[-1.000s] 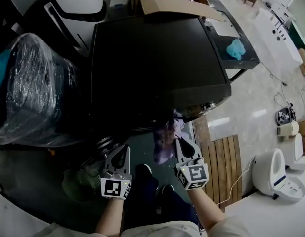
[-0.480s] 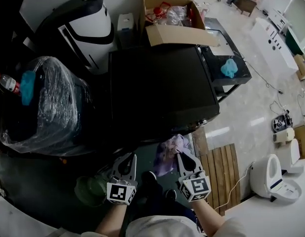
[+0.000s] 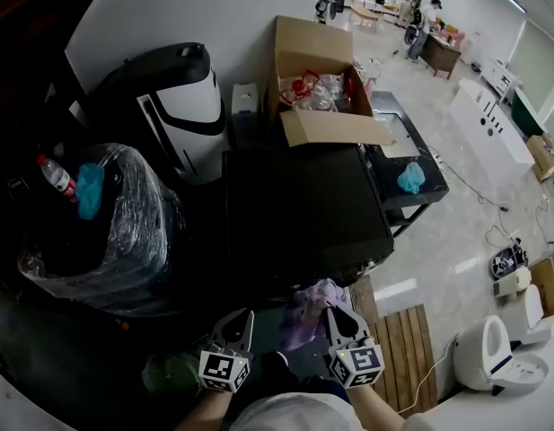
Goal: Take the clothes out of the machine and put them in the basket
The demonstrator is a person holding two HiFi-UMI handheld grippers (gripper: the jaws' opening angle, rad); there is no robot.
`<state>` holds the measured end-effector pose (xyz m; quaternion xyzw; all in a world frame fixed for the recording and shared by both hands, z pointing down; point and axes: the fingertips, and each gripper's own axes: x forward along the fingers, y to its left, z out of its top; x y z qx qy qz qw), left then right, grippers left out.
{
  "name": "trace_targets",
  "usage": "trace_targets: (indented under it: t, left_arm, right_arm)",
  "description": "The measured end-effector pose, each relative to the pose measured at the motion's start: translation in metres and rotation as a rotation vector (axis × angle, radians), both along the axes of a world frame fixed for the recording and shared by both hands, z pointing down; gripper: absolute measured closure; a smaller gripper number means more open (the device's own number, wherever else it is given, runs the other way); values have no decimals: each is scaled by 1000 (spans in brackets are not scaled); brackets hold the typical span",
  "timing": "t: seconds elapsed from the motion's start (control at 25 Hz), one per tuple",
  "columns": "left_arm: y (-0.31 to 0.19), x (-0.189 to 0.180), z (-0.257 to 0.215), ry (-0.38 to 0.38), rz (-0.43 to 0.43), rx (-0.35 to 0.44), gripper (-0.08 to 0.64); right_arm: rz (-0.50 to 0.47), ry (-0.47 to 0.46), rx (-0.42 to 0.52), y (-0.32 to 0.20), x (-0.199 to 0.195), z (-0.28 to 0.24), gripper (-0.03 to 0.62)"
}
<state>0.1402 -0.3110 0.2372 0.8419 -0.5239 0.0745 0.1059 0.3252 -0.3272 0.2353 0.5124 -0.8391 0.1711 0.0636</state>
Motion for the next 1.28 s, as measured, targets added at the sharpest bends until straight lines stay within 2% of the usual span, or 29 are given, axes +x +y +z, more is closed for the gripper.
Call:
trace_targets:
  t: [0.32, 0.68, 1.04, 1.28]
  left_arm:
    - [8, -1, -23, 37, 30, 19, 540]
    - [3, -2, -39, 20, 12, 47, 540]
    - [0, 1, -49, 10, -87, 57, 540]
    - [12, 6, -56, 5, -172, 87, 540]
  right_arm:
    - [-12, -24, 37, 3, -15, -36, 571]
    - [-30, -30, 46, 0, -12, -44, 571]
    - [-122, -50, 59, -9, -8, -51, 571]
    - [-258, -76, 77, -10, -15, -55, 571]
